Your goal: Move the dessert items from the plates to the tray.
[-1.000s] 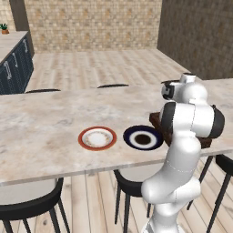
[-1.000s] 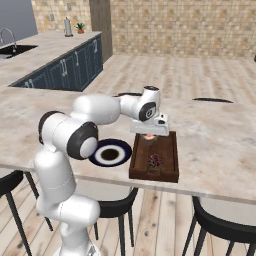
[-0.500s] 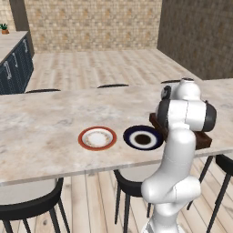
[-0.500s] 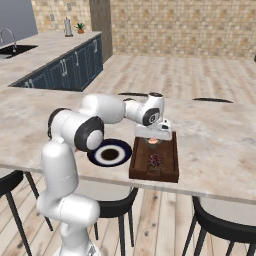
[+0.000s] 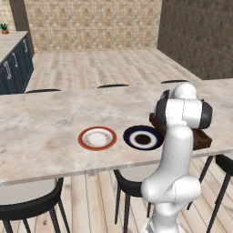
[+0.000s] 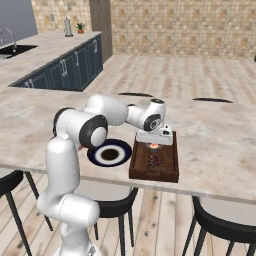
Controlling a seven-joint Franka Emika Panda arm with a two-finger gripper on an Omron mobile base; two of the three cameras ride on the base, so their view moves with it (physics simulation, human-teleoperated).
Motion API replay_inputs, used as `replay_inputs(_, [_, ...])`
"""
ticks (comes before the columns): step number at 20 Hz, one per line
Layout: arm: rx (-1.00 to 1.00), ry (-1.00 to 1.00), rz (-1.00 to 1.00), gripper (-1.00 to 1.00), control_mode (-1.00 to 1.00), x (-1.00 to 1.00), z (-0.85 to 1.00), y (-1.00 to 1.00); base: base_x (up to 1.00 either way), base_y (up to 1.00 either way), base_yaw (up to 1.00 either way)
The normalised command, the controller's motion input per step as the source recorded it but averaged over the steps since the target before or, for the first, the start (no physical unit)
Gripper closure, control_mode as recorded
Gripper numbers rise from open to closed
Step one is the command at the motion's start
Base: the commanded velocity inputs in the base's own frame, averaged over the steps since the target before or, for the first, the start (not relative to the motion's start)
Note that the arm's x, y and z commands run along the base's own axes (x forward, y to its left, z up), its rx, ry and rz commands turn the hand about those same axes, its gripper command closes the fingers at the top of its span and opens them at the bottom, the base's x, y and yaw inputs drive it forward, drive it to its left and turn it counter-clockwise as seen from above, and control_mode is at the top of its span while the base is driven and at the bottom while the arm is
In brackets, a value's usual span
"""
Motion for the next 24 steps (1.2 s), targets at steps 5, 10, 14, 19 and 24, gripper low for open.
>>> replay_inputs(5, [0.0, 0.0, 0.0, 1.0, -1.0, 0.05, -0.18, -0.01, 0.0, 0.0, 0.0])
replay_inputs(10, [0.0, 0.02, 0.0, -1.0, -1.0, 0.0, -0.04, 0.0, 0.0, 0.0, 0.0])
replay_inputs(14, [0.0, 0.01, 0.0, -1.0, -1.0, 0.03, 0.0, 0.0, 0.0, 0.0, 0.0])
replay_inputs(19, [0.0, 0.02, 0.0, -1.0, -1.0, 0.0, 0.03, 0.0, 0.0, 0.0, 0.0])
replay_inputs(24, [0.0, 0.0, 0.0, -1.0, -1.0, -0.07, 0.27, 0.0, 0.0, 0.0, 0.0])
